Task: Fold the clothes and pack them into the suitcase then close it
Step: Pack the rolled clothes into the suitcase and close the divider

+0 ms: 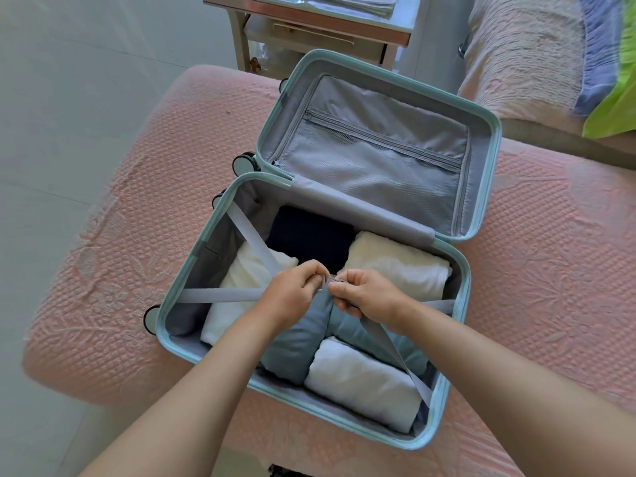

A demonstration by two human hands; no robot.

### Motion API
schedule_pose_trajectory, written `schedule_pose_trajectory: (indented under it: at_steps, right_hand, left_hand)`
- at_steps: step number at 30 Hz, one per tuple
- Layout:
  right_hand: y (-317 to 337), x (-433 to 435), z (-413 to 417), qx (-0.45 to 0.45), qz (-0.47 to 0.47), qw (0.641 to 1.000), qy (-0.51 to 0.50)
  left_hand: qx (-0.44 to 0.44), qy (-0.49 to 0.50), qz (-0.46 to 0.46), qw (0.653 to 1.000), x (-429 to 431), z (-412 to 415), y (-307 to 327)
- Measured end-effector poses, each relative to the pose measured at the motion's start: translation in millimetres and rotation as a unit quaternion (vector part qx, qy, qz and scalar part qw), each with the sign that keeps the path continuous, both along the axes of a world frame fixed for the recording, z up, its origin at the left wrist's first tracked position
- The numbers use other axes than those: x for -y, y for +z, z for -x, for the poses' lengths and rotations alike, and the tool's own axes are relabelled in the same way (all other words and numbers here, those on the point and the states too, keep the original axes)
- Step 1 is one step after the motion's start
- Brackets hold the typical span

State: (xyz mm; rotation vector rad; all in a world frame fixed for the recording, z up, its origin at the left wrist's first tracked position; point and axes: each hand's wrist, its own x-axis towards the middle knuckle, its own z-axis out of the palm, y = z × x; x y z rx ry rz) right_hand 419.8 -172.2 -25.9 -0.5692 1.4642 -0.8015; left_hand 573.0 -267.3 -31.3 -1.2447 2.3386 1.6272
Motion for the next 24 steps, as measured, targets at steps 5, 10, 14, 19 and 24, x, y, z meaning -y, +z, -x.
schedule_pose_trajectory:
  at_steps: [5,10,14,19,24]
  right_hand:
    - [0.2,2.1,-0.6,0.004,-0.012,1.000,0.029]
    - [-5.6,9.9,-12.4,0.001,-0.023,0.997,0.075]
    - [-10.9,15.1,-18.4,0.059,-0.067,0.996,0.012]
    - [-13.9,10.7,-16.4,0.025,-0.097,0.994,0.050]
    - [14.3,2.1,13.2,-0.141,-0.072,0.981,0.110]
  left_hand:
    - [0.026,-0.024,0.007,0.999,2.9,-1.8,-3.0]
    - [0.024,-0.052,0.039,0.998,1.9,3.0,6.7]
    - [0.009,-0.034,0.029,0.999,-8.6,6.6,9.2]
    - [0.149,-0.164,0.104,0.970,-7.0,14.6,2.4]
    - [0.222,-0.245,0.164,0.930,1.9,36.1,14.5]
